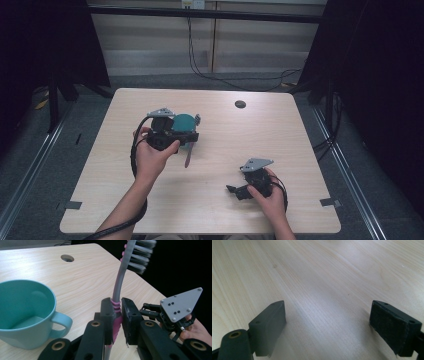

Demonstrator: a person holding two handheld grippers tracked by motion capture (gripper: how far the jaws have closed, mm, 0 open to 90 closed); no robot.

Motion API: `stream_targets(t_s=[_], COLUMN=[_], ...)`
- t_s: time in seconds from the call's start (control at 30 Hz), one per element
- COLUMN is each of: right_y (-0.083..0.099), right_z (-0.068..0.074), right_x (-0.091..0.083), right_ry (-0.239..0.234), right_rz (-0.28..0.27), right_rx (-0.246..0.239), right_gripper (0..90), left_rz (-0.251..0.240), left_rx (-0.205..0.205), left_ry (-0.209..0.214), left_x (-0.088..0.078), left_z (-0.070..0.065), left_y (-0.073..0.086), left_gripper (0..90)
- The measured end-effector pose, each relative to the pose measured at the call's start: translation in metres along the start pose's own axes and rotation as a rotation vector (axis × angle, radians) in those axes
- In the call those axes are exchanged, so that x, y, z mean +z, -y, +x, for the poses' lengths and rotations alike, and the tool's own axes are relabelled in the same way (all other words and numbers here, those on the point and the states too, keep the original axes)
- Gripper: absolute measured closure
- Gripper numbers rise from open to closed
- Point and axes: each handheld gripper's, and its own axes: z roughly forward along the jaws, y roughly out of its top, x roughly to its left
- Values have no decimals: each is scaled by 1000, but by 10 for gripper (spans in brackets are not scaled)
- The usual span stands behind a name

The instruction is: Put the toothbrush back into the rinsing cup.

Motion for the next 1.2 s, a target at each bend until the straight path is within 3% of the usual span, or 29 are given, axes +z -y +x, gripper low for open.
stream_targets(t_s=[0.47,1.2], right_y=[1,1], right_z=[0,0], right_x=[-1,0], right_ry=[5,8], right_rz=[1,0], right_rx=[1,3], right_gripper=[127,127], left_rz=[6,-16], left_rx=[39,46], left_ry=[-26,-41], left_x=[-5,-11], left_z=[-3,-1], left_y=[-14,-41], left_gripper=[806,805])
